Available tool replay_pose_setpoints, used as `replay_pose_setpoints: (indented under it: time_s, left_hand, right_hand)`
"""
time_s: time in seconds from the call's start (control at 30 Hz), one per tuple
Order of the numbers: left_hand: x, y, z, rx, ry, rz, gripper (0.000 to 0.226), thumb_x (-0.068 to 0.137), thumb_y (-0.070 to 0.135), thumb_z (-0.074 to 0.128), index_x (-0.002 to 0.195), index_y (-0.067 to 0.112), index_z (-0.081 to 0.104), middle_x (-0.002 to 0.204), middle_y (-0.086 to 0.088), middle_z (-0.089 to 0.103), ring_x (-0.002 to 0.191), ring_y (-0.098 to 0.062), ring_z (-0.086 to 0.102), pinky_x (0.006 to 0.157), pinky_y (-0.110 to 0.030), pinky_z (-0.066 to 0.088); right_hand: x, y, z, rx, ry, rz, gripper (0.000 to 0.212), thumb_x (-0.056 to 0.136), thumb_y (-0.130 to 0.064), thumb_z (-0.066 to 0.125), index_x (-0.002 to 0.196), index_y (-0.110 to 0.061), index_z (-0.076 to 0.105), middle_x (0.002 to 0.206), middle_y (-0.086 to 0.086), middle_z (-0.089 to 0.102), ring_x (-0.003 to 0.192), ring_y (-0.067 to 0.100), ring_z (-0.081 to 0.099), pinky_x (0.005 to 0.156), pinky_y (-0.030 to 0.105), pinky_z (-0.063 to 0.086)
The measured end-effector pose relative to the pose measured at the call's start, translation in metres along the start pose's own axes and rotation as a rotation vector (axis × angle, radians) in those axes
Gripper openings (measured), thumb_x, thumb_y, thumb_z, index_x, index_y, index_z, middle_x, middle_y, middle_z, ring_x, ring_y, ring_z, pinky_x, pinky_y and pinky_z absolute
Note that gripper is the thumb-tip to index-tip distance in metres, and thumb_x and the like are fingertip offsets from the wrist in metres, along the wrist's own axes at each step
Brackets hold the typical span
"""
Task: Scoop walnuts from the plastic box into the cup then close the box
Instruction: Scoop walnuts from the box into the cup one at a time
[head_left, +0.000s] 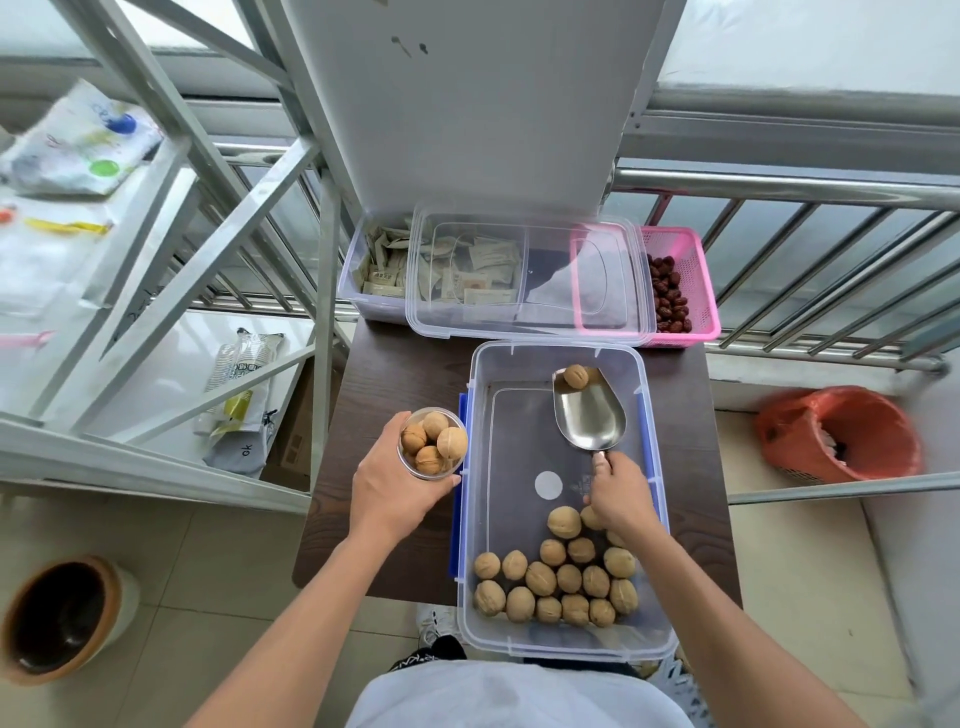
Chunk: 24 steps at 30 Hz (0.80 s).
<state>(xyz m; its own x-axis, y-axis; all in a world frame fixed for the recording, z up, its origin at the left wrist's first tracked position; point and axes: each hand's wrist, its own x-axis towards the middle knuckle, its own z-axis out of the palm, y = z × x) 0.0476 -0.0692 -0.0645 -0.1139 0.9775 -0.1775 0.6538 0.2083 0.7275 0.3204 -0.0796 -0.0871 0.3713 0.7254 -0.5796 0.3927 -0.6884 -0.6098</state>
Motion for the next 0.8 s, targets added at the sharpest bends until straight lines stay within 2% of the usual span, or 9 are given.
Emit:
replay_pose_setpoints:
  time_s: [0.07, 0.17, 0.23, 0.37, 0.47, 0.6, 0.8]
  left_hand:
    - [0.000, 0.001, 0.000, 0.010, -0.001, -0.008, 0.088, 0.055, 0.044, 0.096, 0.130, 0.041, 0.050, 0.112, 0.018, 0.066, 0.106, -0.009, 0.063, 0.095, -0.034, 0.052]
    - [-0.001, 0.003, -0.001, 0.036, 0.005, -0.014, 0.099, 0.056, 0.047, 0.095, 0.140, 0.040, 0.044, 0.123, 0.012, 0.066, 0.114, -0.014, 0.062, 0.098, -0.037, 0.051]
    - [-0.001, 0.005, -0.002, 0.066, -0.001, -0.007, 0.104, 0.059, 0.048, 0.094, 0.146, 0.039, 0.038, 0.130, 0.009, 0.064, 0.119, -0.015, 0.060, 0.100, -0.038, 0.049]
    - [0.000, 0.006, -0.004, 0.114, -0.017, -0.005, 0.106, 0.061, 0.052, 0.091, 0.150, 0.040, 0.036, 0.139, 0.009, 0.059, 0.126, -0.017, 0.057, 0.100, -0.038, 0.046]
    - [0.000, 0.007, -0.003, 0.155, -0.003, 0.010, 0.104, 0.063, 0.049, 0.091, 0.151, 0.036, 0.037, 0.141, 0.008, 0.058, 0.127, -0.019, 0.056, 0.097, -0.039, 0.047]
    - [0.001, 0.009, -0.002, 0.171, 0.008, 0.011, 0.102, 0.063, 0.048, 0.090, 0.149, 0.038, 0.037, 0.137, 0.009, 0.060, 0.123, -0.019, 0.059, 0.096, -0.042, 0.050]
    - [0.003, 0.011, -0.002, 0.200, -0.003, 0.024, 0.092, 0.063, 0.060, 0.082, 0.143, 0.044, 0.040, 0.128, 0.018, 0.061, 0.115, -0.014, 0.061, 0.090, -0.042, 0.054]
  right_hand:
    - [-0.006, -0.006, -0.008, -0.082, -0.015, -0.085, 0.034, 0.105, -0.028, 0.038, 0.080, -0.009, 0.050, 0.073, 0.006, 0.061, 0.069, 0.030, 0.066, 0.065, 0.041, 0.050]
    - [-0.016, -0.018, -0.028, -0.198, -0.080, -0.218, 0.032, 0.104, -0.026, 0.043, 0.075, -0.015, 0.051, 0.066, 0.001, 0.057, 0.067, 0.027, 0.055, 0.059, 0.035, 0.039]
    - [-0.022, -0.028, -0.044, -0.241, -0.168, -0.282, 0.033, 0.104, -0.028, 0.046, 0.072, -0.021, 0.049, 0.064, -0.002, 0.055, 0.061, 0.022, 0.051, 0.058, 0.033, 0.038]
    - [-0.038, -0.050, -0.067, -0.263, -0.372, -0.326, 0.031, 0.103, -0.030, 0.048, 0.082, -0.009, 0.058, 0.062, -0.002, 0.048, 0.058, 0.017, 0.045, 0.060, 0.038, 0.043]
    - [-0.052, -0.067, -0.073, -0.300, -0.463, -0.341, 0.034, 0.103, -0.031, 0.049, 0.088, -0.003, 0.061, 0.062, -0.003, 0.048, 0.057, 0.016, 0.044, 0.059, 0.037, 0.043]
    - [-0.064, -0.086, -0.074, -0.425, -0.513, -0.340, 0.035, 0.102, -0.035, 0.049, 0.079, -0.010, 0.058, 0.065, 0.002, 0.051, 0.056, 0.019, 0.045, 0.058, 0.036, 0.041]
    - [-0.081, -0.110, -0.075, -0.582, -0.494, -0.387, 0.042, 0.102, -0.037, 0.048, 0.073, -0.006, 0.050, 0.064, 0.004, 0.051, 0.059, 0.020, 0.044, 0.060, 0.033, 0.039]
